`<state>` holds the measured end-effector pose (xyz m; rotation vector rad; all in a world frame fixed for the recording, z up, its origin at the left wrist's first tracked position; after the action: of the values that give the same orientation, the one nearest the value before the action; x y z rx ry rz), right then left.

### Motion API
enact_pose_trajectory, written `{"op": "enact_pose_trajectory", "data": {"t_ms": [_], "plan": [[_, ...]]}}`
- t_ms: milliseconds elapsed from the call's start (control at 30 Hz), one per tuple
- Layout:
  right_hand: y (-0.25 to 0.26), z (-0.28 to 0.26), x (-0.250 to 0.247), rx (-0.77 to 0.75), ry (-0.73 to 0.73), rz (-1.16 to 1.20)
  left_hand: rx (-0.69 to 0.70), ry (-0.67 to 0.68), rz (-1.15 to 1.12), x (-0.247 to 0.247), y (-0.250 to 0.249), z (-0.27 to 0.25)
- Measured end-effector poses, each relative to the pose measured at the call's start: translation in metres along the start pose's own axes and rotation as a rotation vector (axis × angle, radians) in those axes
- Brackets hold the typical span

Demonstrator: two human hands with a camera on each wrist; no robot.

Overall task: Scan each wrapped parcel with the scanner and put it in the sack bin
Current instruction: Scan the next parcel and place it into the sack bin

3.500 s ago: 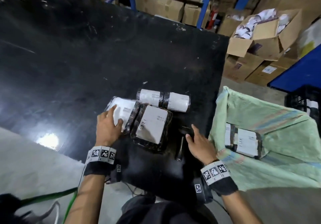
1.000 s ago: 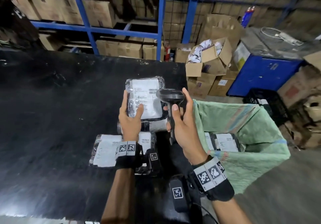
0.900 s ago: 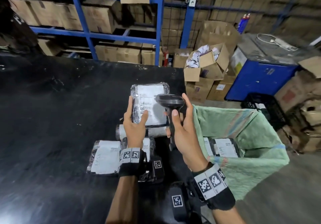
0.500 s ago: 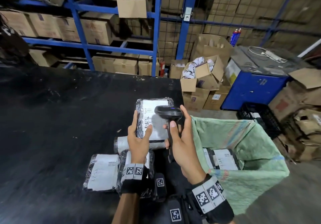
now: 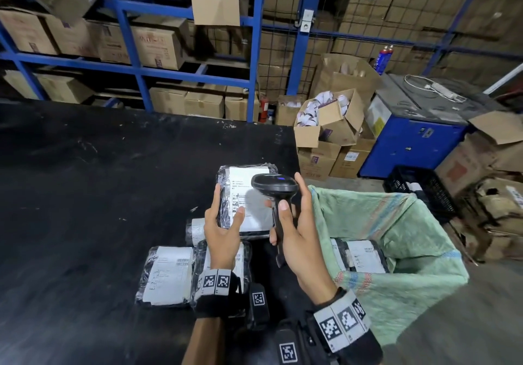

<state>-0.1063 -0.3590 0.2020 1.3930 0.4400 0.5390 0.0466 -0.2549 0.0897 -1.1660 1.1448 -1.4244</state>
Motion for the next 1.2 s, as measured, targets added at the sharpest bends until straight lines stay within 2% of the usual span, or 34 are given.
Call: {"op": "enact_pose_trajectory", "data": {"t_ms": [167, 400, 533, 667, 867, 1033, 1133, 1200], "plan": [[-0.035, -0.007, -0.025, 0.058, -0.041, -0.079, -0.036, 0.009, -0.017, -0.014, 0.017, 0.001], [-0.152, -0.027, -0.059, 0.284, -0.077, -0.272, -0.049, -0.048, 0.074, -0.054, 0.036, -0.002], [-0.218, -0.045, -0.063, 0.415, -0.035, -0.39, -0.021, -0.065, 0.129, -0.074, 0.038, -0.006], [-0.246, -0.057, -0.054, 0.502, -0.032, -0.431, 0.002, -0.081, 0.104, -0.088, 0.03, -0.013], [-0.255, -0.044, -0.029, 0.395, -0.051, -0.445, -0.036, -0.097, 0.042, -0.105, 0.035, -0.025], [-0.312, -0.039, -0.04, 0.406, -0.086, -0.454, -0.042, -0.098, 0.025, -0.105, 0.034, -0.034], [-0.305, -0.04, -0.038, 0.416, -0.032, -0.524, -0.075, -0.093, 0.019, -0.1, 0.04, -0.037], [-0.298, -0.036, -0.05, 0.418, -0.056, -0.614, -0.116, -0.085, 0.009, -0.093, 0.046, -0.041]]}}
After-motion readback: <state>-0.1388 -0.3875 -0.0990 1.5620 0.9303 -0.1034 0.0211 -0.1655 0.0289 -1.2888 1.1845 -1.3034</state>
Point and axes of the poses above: each hand's wrist, its own z-axis towards the middle knuckle, its own x-axis out of the palm, y = z × x, the point moved 10 cm from there along z, towards the middle knuckle, and after that the axes turned 10 degrees about -y, right-handed, at the moved point
